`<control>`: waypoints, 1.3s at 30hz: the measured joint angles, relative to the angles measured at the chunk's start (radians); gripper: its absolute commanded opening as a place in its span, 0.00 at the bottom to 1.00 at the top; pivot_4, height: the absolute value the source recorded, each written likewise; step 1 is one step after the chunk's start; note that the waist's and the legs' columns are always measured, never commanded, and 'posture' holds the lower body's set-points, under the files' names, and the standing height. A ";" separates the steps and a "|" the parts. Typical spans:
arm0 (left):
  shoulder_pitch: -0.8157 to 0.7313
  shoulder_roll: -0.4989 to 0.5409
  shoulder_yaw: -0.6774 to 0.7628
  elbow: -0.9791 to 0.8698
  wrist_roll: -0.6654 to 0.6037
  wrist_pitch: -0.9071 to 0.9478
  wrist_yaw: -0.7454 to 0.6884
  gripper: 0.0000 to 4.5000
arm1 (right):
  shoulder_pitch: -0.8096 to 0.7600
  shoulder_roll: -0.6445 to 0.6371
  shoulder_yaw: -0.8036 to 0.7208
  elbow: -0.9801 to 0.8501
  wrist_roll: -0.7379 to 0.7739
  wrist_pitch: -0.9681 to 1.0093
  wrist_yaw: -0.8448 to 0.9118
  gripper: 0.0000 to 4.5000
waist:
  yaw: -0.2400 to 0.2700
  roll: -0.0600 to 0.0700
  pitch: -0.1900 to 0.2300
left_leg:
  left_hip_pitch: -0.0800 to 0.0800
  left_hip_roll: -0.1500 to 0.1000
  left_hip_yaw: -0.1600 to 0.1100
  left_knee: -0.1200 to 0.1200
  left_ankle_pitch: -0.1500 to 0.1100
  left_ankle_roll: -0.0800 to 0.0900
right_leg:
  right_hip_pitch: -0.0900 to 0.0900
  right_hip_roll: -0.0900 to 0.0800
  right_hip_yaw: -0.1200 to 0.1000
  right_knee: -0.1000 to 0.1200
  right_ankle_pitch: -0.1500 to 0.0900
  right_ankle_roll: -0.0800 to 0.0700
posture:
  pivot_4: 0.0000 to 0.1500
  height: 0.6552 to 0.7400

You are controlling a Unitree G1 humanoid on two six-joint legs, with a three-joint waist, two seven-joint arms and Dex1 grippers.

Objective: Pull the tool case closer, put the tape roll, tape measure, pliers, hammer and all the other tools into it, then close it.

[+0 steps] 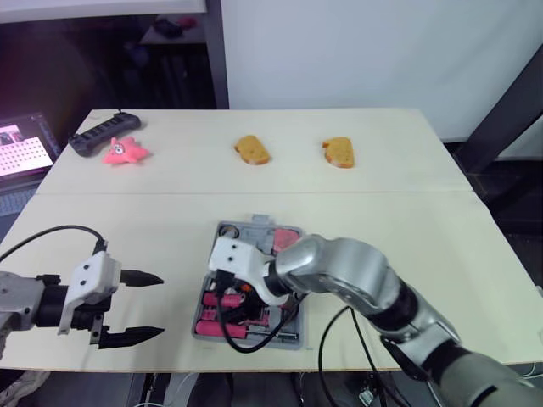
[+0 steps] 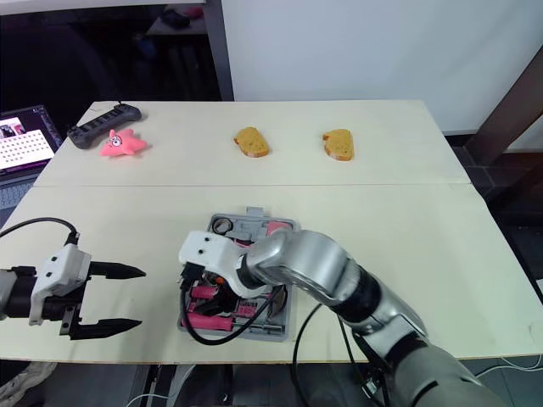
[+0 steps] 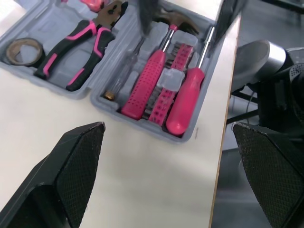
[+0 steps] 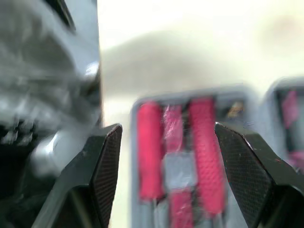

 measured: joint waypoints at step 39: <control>-0.051 -0.002 -0.039 0.028 0.001 0.002 -0.022 1.00 | 0.398 -0.037 0.046 0.410 -0.370 -0.919 0.304 0.01 | 0.002 -0.003 -0.002 | 0.009 0.000 0.000 0.001 0.000 0.000 | 0.010 0.001 0.000 0.000 0.000 0.000 | 1.00 0.90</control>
